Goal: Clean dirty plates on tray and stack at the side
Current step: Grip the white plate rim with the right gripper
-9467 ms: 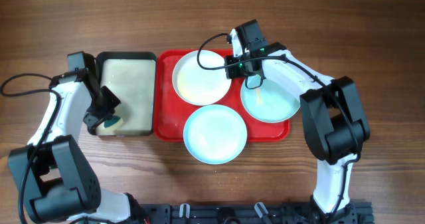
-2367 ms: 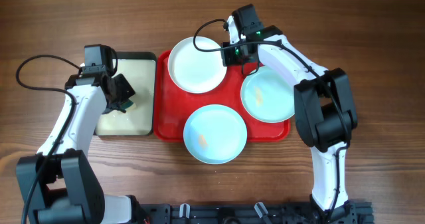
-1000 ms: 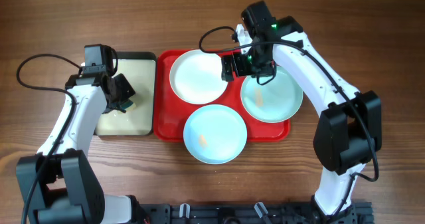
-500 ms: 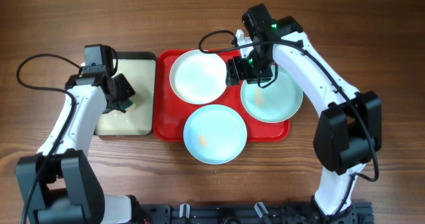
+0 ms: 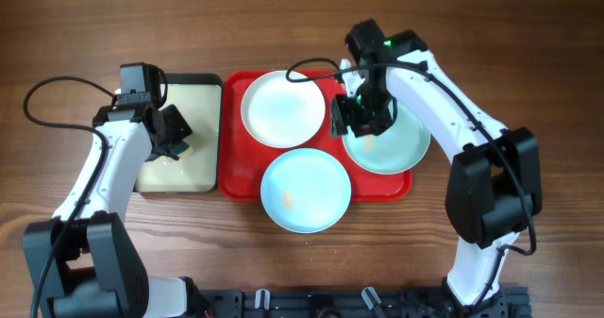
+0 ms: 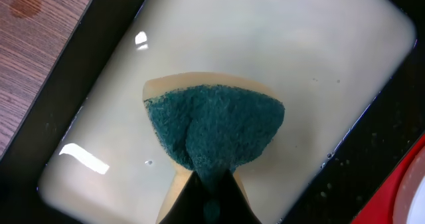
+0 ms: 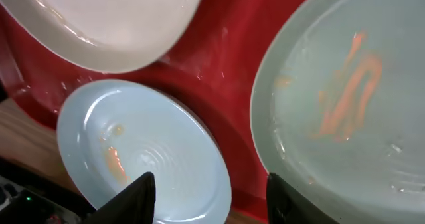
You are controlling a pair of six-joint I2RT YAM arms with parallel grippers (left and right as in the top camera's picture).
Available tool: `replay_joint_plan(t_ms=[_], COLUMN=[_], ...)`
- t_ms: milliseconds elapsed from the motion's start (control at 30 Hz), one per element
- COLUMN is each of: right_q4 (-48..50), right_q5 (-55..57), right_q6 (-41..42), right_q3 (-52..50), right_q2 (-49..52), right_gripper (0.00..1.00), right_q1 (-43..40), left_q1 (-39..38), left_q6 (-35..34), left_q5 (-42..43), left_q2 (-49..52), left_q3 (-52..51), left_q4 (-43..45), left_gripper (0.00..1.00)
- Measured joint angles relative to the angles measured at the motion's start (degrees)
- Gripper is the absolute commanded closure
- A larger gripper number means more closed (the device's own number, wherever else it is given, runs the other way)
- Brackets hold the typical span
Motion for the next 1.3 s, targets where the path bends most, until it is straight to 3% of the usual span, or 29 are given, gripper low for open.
replay_joint_plan(t_ms=[467,567,667,1067,1200,1300], right_q4=[0.09,0.09,0.09,3.72,3.72,11.78], right_q5=[7.67,7.98,8.17,9.05,11.19,13.97], right_q6=[6.05,6.67,6.86,6.84,6.40,4.57], right_q3=[-8.41,-10.14,-11.02,-10.14,-0.63,4.85], right_q2=[0.00,0.00,0.00,0.00,-0.02,-0.37], right_gripper=[0.55,0.70,0.72,0.62,0.43,0.46], right_q1=[7.26,8.98,9.79,9.77,8.63,7.23], left_q1=[0.00,0.00,0.00,0.00,0.00,0.00], left_q6=[0.00,0.00,0.00,0.00,0.00,0.00], left_q5=[0.00,0.00,0.00,0.00,0.00,0.00], left_q2=[0.00,0.00,0.00,0.00,0.00,0.00], left_q3=[0.00,0.00,0.00,0.00,0.00,-0.07], left_q4=[-0.02,-0.02,-0.02,0.00,0.02,0.00], left_gripper=[0.96,0.96,0.96,0.96,0.96,0.96])
